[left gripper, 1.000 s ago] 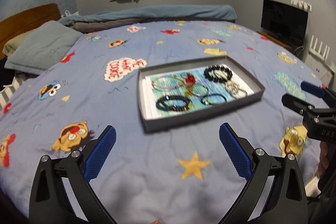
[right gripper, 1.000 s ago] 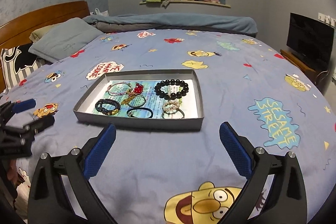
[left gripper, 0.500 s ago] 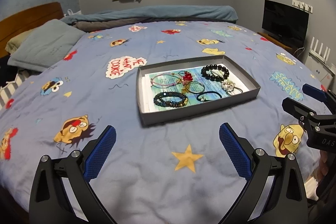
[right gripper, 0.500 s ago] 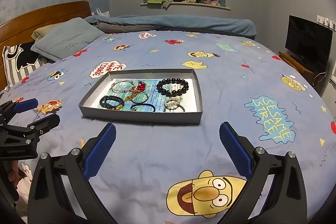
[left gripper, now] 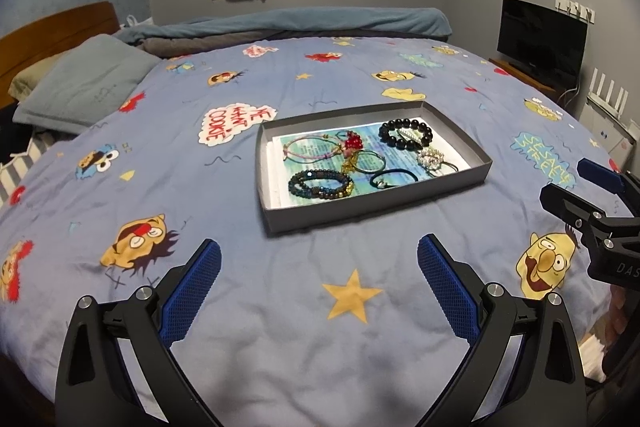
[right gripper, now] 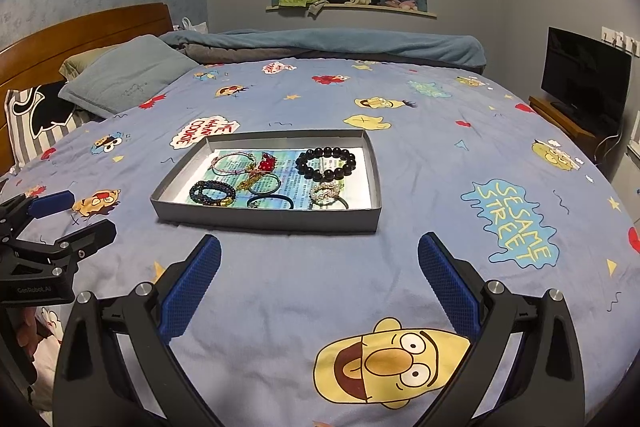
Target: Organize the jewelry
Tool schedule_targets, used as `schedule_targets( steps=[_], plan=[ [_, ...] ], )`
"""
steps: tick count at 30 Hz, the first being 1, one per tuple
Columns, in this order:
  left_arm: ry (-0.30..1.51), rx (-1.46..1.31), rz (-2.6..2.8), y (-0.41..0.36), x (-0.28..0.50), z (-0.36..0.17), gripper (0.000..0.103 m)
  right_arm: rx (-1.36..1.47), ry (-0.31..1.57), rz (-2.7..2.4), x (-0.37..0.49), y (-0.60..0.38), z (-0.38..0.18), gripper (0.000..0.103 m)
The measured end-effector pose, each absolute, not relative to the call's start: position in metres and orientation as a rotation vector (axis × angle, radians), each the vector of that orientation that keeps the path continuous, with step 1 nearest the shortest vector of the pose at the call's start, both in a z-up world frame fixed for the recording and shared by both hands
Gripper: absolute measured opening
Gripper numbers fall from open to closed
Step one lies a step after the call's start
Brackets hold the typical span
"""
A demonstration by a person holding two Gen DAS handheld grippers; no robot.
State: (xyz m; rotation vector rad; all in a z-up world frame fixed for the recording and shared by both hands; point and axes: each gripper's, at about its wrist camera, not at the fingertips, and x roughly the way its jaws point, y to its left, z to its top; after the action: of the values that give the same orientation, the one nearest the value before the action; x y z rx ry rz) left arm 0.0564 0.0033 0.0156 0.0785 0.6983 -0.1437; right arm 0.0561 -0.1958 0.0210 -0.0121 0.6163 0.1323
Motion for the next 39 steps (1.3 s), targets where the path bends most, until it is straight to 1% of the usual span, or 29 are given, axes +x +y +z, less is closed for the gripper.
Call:
schedule_targets(
  steps=[39],
  plan=[
    [0.686, 0.087, -0.147, 0.0017, 0.0585, 0.0163, 0.098, -0.015, 0.612, 0.140, 0.0564, -0.1989, 0.0264, 0.097]
  ],
)
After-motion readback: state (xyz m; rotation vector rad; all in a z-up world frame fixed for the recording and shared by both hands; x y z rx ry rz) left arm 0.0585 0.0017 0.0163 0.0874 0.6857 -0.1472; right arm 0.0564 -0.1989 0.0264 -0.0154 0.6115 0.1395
